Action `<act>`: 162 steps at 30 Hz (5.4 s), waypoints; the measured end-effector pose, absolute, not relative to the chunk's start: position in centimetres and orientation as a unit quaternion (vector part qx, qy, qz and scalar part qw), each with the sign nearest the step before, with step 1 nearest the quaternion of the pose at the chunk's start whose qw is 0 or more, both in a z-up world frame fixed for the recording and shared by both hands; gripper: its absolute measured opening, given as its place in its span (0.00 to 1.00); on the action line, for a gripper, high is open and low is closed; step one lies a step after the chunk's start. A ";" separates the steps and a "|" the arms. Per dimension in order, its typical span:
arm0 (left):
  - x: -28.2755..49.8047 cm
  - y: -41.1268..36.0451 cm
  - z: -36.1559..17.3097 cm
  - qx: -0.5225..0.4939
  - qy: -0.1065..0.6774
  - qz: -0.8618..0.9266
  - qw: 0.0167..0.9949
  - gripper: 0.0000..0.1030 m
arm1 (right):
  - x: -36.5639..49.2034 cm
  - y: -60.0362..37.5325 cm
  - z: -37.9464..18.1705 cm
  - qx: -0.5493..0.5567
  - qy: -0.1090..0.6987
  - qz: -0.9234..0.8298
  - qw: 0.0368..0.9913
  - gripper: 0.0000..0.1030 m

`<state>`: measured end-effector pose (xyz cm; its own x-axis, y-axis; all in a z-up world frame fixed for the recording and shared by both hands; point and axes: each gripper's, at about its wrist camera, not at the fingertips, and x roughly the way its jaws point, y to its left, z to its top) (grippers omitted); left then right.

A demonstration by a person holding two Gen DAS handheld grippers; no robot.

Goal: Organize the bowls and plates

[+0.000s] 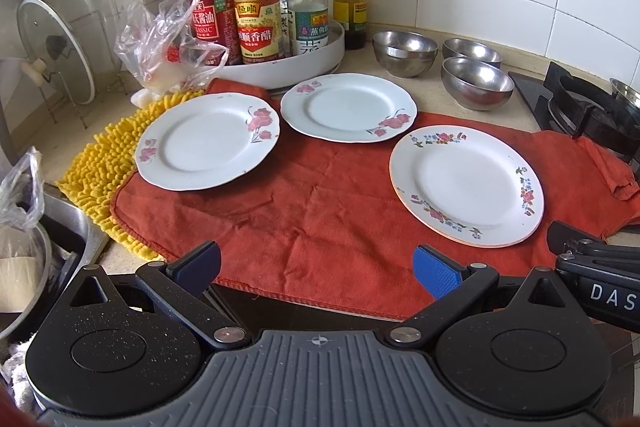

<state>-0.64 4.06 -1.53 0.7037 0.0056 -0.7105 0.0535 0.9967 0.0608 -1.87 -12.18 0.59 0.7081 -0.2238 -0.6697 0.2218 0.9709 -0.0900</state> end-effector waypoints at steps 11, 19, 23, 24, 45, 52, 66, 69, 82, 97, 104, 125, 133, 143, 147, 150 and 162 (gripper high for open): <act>-0.6 4.3 -1.6 0.030 0.388 -0.008 0.921 1.00 | -1.9 -11.5 0.6 -0.005 0.366 -0.115 0.924 1.00; 2.5 3.4 -2.9 0.003 0.389 -0.072 0.918 1.00 | 1.4 -14.9 -1.9 0.014 0.389 -0.118 0.913 0.98; 4.7 2.6 -3.9 -0.003 0.395 -0.089 0.914 1.00 | 3.9 -17.1 -3.9 0.034 0.408 -0.115 0.905 0.86; 5.4 2.3 -4.2 0.005 0.398 -0.088 0.913 1.00 | 4.5 -17.4 -4.2 0.035 0.414 -0.112 0.902 0.84; 14.3 -2.9 -7.7 0.023 0.469 -0.142 0.871 0.89 | 12.9 -21.0 -6.4 0.096 0.454 0.016 0.886 0.51; 14.1 -4.8 -7.6 0.035 0.478 -0.144 0.866 0.87 | 12.9 -23.0 -6.2 0.137 0.475 0.060 0.867 0.36; 14.0 -6.5 -5.6 0.038 0.462 -0.118 0.878 0.89 | 13.6 -25.1 -5.0 0.153 0.477 0.103 0.859 0.36; 13.8 -6.5 -6.0 0.034 0.470 -0.120 0.874 0.89 | 13.3 -25.3 -5.2 0.155 0.479 0.099 0.859 0.36; 13.0 -4.3 -5.4 0.026 0.472 -0.092 0.877 0.90 | 13.1 -25.7 -4.0 0.128 0.458 0.062 0.877 0.37; 18.1 2.3 -5.4 -0.066 0.467 0.025 0.881 0.94 | 24.4 -17.7 -3.3 0.056 0.443 0.172 0.878 0.42; 20.2 2.6 -6.9 -0.108 0.483 0.023 0.869 0.94 | 29.0 -15.7 -4.9 0.047 0.455 0.182 0.870 0.42; 23.6 3.1 -7.6 -0.107 0.471 0.032 0.875 0.98 | 33.9 -13.6 -6.6 0.055 0.500 0.229 0.834 0.50; 20.9 3.3 -7.1 -0.117 0.487 0.019 0.865 0.98 | 30.4 -14.7 -5.5 0.048 0.524 0.255 0.811 0.50; 21.2 3.4 -7.4 -0.097 0.476 0.010 0.874 1.00 | 31.8 -13.9 -6.6 0.049 0.521 0.250 0.815 0.51; 21.6 2.9 -7.6 -0.087 0.477 0.019 0.875 0.99 | 31.2 -14.8 -6.6 0.067 0.525 0.254 0.809 0.48; 21.7 3.1 -7.3 -0.098 0.480 0.024 0.871 0.97 | 31.0 -15.3 -6.3 0.083 0.522 0.252 0.811 0.46; 20.7 3.3 -4.5 -0.105 0.454 0.030 0.884 0.97 | 29.7 -16.0 -3.9 0.107 0.510 0.258 0.814 0.46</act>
<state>20.67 3.34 -4.50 0.5866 -0.0430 -0.8087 -0.1477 0.9762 -0.1591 29.66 -16.03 -3.92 0.3481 0.5282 -0.7745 -0.3104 0.8445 0.4364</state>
